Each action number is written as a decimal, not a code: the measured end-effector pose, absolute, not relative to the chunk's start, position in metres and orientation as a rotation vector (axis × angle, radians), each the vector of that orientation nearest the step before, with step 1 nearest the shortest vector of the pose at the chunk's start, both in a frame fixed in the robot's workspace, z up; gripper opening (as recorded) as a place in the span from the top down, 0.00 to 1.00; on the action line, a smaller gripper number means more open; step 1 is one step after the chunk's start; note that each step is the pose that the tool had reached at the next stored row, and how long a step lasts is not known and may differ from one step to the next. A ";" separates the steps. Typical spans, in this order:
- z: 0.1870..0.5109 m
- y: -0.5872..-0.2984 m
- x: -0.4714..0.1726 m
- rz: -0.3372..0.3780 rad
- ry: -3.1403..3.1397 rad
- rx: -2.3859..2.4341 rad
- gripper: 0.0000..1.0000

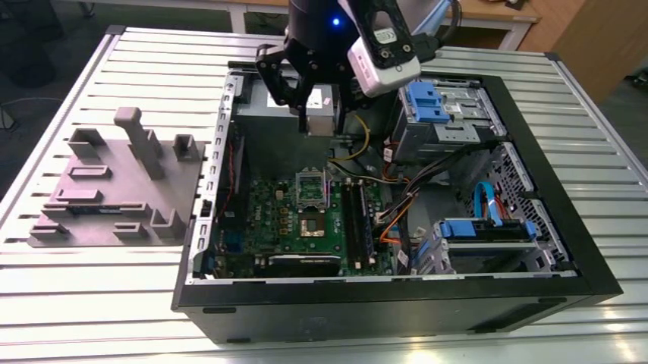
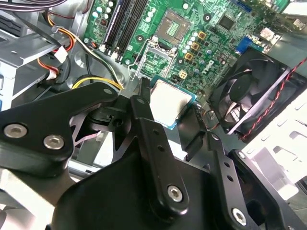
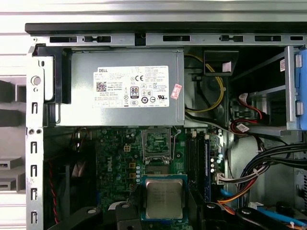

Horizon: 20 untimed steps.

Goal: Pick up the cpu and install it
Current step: 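Place the cpu into insertion slot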

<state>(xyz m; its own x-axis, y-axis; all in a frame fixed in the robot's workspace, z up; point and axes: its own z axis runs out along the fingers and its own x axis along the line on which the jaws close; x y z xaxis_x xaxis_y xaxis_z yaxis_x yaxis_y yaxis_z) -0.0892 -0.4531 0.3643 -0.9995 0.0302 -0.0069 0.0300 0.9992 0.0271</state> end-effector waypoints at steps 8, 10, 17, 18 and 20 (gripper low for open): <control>0.362 -0.453 -0.089 0.043 3.134 0.047 0.53; 0.361 -0.453 -0.089 0.043 3.134 0.047 0.53; 0.358 -0.453 -0.089 0.043 3.134 0.047 0.53; 0.357 -0.453 -0.089 0.043 3.134 0.047 0.53; 0.356 -0.453 -0.089 0.043 3.134 0.046 0.53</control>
